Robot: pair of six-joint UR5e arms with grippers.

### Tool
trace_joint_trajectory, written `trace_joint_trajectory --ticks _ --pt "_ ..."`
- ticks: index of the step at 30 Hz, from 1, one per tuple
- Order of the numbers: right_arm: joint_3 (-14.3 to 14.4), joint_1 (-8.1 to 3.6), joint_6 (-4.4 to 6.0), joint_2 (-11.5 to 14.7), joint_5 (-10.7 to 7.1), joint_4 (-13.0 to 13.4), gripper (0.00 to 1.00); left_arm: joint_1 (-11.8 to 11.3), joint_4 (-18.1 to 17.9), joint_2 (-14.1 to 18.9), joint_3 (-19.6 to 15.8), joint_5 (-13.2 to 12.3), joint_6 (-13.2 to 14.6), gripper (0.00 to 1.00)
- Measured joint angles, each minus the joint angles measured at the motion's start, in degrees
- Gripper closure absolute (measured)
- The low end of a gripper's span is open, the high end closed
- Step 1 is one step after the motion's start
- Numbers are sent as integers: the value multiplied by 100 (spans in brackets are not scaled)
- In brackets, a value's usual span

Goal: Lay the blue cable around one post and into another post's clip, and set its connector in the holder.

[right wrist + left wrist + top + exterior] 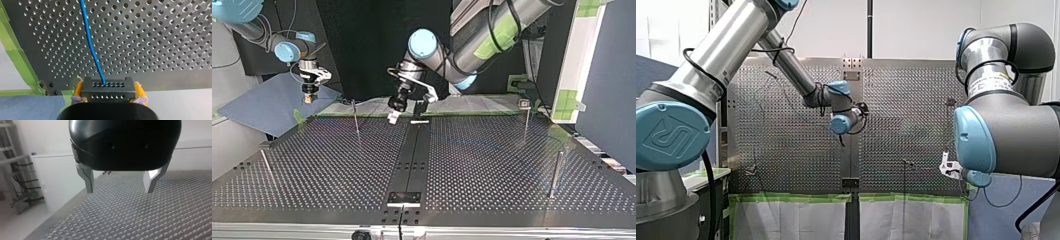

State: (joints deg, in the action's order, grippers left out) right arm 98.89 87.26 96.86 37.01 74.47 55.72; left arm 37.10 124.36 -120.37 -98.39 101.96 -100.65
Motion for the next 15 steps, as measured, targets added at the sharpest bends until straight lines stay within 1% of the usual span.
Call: trace_joint_trajectory --ticks 6,12,15 --pt "0 7 1 -5 -2 1 100 -286 -287 286 -288 -285 173 0" --pt "1 11 1 -11 -1 1 100 -600 -603 600 -601 -594 251 0" --pt "1 12 1 -14 -2 1 100 -765 -766 765 -765 -681 308 0"
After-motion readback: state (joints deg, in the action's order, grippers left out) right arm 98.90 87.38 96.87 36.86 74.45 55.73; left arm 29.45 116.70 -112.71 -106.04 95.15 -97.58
